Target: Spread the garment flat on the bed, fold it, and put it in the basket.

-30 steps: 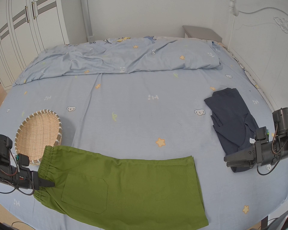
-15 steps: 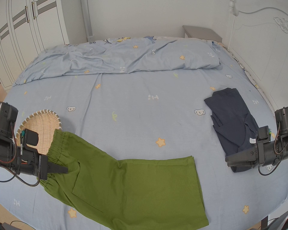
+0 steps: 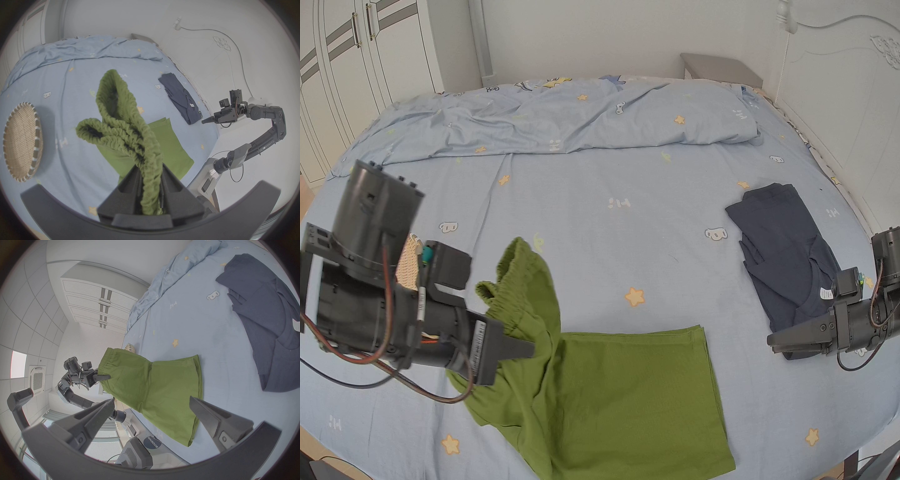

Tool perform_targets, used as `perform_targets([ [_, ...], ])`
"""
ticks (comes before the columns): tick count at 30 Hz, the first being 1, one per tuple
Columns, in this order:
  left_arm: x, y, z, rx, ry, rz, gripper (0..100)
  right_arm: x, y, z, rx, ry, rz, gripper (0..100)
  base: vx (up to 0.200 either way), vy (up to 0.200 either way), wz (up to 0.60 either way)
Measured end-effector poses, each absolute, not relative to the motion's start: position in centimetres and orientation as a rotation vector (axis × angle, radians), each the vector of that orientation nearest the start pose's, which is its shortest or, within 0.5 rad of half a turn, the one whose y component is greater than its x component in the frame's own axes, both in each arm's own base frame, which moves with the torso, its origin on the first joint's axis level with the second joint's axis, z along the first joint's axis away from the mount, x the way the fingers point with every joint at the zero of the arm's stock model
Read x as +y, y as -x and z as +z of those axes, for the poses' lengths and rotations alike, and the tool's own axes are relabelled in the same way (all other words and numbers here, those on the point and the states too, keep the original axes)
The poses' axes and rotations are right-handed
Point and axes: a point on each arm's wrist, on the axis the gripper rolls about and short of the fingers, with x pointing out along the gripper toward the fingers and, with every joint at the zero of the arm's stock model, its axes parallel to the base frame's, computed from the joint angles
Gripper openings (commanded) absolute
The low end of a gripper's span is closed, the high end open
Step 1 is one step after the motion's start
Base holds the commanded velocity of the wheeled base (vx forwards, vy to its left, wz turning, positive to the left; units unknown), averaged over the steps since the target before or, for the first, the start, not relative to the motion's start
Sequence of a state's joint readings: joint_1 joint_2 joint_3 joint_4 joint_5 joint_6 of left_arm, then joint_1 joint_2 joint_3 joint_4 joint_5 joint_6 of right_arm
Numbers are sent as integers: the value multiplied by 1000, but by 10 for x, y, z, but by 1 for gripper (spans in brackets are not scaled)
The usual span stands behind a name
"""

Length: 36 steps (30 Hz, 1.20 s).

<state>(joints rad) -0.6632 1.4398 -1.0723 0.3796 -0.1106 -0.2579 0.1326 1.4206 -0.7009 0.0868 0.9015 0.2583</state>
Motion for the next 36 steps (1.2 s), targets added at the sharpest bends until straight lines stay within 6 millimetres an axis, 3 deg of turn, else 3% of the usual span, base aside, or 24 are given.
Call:
perform_targets([
  [10, -199, -182, 216, 845, 18, -706, 0, 43, -201, 166, 918, -544, 863, 100, 0, 0, 0],
  [21, -237, -184, 198, 844, 83, -673, 0, 42, -206, 161, 932, -552, 854, 100, 0, 0, 0],
  [28, -251, -180, 194, 831, 101, -710, 0, 43, -206, 161, 936, -553, 854, 100, 0, 0, 0],
  [29, -253, -179, 193, 832, 103, -713, 100, 43, -206, 160, 937, -553, 854, 100, 0, 0, 0],
  [36, -268, -172, 185, 840, 110, -750, 100, 43, -206, 160, 938, -553, 855, 100, 0, 0, 0],
])
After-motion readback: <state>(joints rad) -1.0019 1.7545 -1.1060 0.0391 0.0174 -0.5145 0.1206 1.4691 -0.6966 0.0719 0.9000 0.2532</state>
